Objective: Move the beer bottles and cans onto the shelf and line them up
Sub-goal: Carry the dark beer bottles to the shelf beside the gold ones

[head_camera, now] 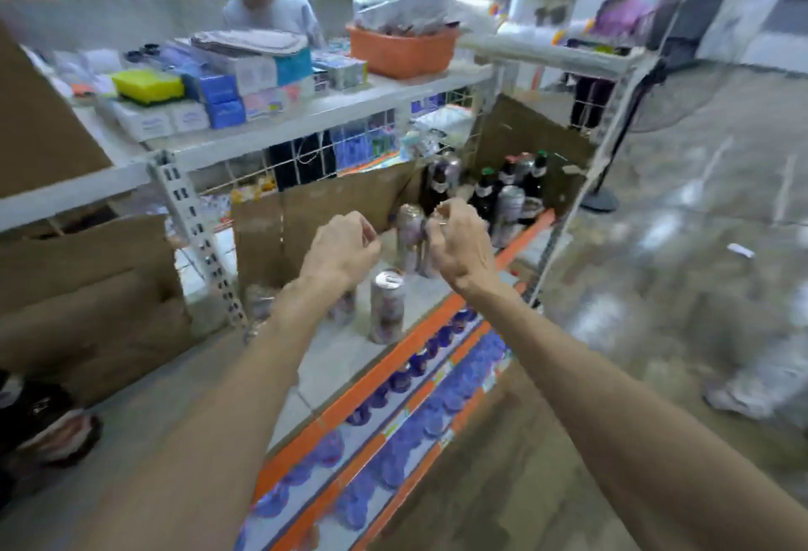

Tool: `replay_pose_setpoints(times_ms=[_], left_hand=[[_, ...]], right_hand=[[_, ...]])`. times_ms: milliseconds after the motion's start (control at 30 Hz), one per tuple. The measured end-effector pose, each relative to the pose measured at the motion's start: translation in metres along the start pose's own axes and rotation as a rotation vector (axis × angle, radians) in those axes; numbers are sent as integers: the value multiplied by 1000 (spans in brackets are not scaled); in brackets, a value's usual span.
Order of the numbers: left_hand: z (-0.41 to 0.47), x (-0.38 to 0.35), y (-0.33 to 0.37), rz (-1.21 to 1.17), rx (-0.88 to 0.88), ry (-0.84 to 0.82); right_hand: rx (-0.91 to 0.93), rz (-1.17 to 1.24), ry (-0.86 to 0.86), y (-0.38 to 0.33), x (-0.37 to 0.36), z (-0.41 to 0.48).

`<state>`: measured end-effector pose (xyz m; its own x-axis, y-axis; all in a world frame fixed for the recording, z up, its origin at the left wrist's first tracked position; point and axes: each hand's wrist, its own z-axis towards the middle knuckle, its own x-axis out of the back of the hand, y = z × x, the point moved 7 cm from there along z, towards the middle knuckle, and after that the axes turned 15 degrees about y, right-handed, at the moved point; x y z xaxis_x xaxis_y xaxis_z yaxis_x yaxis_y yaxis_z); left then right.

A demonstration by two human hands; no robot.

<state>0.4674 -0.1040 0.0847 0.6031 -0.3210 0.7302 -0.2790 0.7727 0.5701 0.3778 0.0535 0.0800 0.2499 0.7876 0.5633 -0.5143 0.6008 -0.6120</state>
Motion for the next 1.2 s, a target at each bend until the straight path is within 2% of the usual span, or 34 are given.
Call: replay_pose_setpoints(times_ms=[67, 167, 333, 633, 833, 1033, 1200], left_hand=[[1, -53, 62, -22, -64, -79], [-4, -121, 139, -39, -121, -153], [15, -175, 186, -65, -100, -151], [112, -234, 158, 14, 28, -92], [214, -312, 141, -38, 138, -8], [268, -364, 121, -73, 288, -102], [281, -394, 110, -65, 386, -218]], right_hand=[[-143, -125, 38, 84, 63, 23], [-245, -257, 86, 175, 138, 44], [-325, -235, 105, 239, 171, 74], [-200, -108, -92, 260, 56, 155], [-179, -146, -117, 300, -6, 255], [-365, -149, -165, 369, -60, 330], [-364, -132, -221, 399, -101, 363]])
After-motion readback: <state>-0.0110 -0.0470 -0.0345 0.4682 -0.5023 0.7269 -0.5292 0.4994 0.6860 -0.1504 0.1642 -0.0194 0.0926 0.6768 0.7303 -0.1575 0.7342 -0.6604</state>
